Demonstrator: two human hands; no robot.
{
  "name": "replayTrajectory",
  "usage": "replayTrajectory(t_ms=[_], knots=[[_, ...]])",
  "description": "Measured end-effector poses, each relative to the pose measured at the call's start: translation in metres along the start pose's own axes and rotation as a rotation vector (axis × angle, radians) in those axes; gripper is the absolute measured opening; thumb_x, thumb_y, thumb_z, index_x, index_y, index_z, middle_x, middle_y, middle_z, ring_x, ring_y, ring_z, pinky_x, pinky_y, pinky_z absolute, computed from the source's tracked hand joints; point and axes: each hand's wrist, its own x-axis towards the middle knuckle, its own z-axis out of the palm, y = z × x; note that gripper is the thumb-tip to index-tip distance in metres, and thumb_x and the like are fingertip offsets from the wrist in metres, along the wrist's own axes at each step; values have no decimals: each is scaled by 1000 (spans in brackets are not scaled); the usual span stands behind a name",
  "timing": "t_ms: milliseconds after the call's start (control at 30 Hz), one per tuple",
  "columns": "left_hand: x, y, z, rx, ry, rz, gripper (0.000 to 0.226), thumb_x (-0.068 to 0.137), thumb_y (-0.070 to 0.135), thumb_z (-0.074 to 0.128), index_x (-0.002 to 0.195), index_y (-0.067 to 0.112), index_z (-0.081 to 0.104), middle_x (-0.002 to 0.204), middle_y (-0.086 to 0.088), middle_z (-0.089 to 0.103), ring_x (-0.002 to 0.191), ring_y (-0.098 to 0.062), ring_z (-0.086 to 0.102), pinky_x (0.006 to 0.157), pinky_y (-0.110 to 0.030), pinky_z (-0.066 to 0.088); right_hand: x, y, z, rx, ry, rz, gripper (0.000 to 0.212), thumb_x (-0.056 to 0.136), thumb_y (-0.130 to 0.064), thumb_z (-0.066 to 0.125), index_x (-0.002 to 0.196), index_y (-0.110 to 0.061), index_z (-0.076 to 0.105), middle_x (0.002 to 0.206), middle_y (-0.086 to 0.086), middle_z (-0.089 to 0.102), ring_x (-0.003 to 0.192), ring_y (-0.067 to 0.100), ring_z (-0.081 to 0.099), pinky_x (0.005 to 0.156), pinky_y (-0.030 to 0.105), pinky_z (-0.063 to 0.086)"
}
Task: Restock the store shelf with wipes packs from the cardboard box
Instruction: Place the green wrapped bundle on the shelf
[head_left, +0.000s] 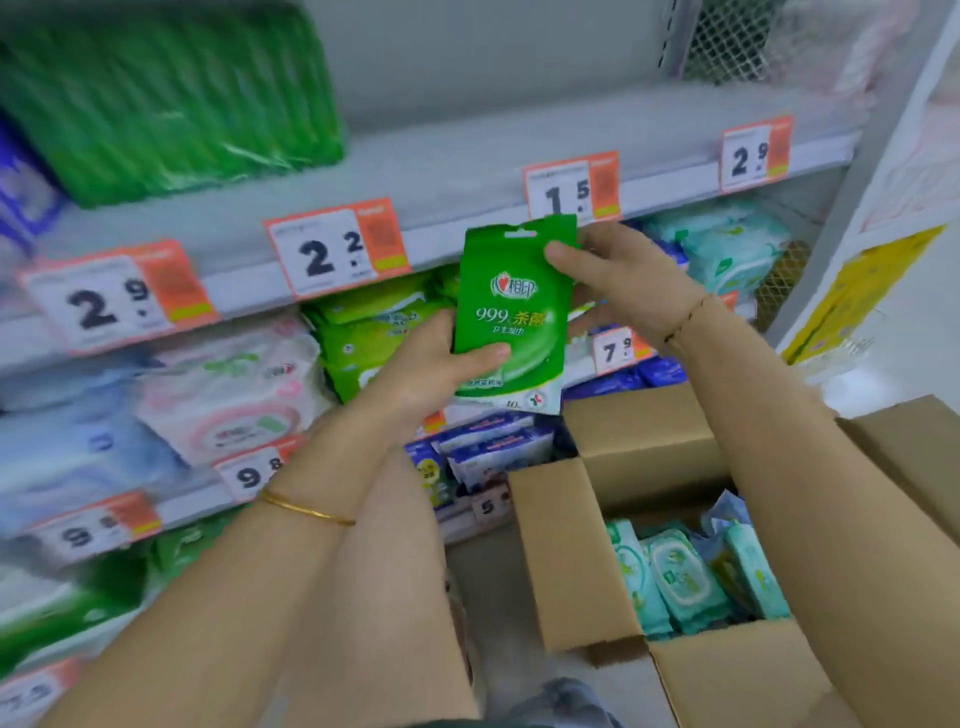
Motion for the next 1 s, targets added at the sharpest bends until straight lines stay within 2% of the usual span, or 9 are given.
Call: replayTrajectory(t_ms=[200,300,400,467,567,667,800,867,1000], knots=[[-44,61,-106,-26,328,124,49,78,22,64,124,7,55,119,-9,67,110,-25,64,98,-41,49,29,-91,91,-63,-193,-222,23,86,-16,65,105,-7,57,83,3,68,57,8,61,41,19,47],[-46,78,-159,30,531,129,50,80,24,66,124,4,52,117,-12,66,108,-29,64,97,-44,50,64,-129,138,-61,-240,-262,8,87,-15,64,91,-12,58,78,-1,67,57,4,61,45,18,47],[-33,86,-206,211,713,95,38,88,18,61,121,0,52,107,-10,65,89,-21,64,79,-20,54,103,-153,184,-2,-261,-196,15,89,-8,60,81,-14,50,76,-1,62,56,5,62,48,20,53],[-21,85,-233,295,820,39,33,87,13,60,117,1,55,107,-12,65,93,-25,64,80,-27,54,130,-160,213,35,-230,-170,20,89,-1,59,81,-13,46,81,5,62,60,11,64,48,23,56],[-6,79,-257,303,907,-42,43,78,9,58,120,1,51,114,-18,63,104,-31,62,92,-42,52,165,-158,250,-69,-131,-192,24,84,-7,67,102,-8,51,112,20,63,98,34,65,80,46,57],[5,74,-264,326,939,-144,45,85,-3,52,127,-3,36,125,-21,54,115,-33,55,94,-38,46,179,-154,271,-291,-19,-236,43,84,-15,68,121,0,53,124,16,59,113,30,57,95,37,48],[18,67,-271,376,917,-233,45,89,1,49,131,-1,32,131,-23,48,120,-36,50,100,-41,44,193,-141,286,-338,72,-226,36,85,-17,67,116,-3,55,116,15,60,109,26,56,82,27,43],[22,69,-277,394,923,-264,46,89,4,49,133,2,33,134,-22,44,120,-35,49,101,-40,43,204,-138,291,-368,110,-183,23,82,-18,71,83,-8,51,87,10,55,89,21,52,65,23,37],[26,71,-282,385,956,-287,46,90,2,47,134,4,34,136,-19,38,123,-32,44,103,-38,41,217,-138,299,-395,147,-109,53,82,-21,71,57,-14,25,65,5,37,64,18,40,54,23,32]])
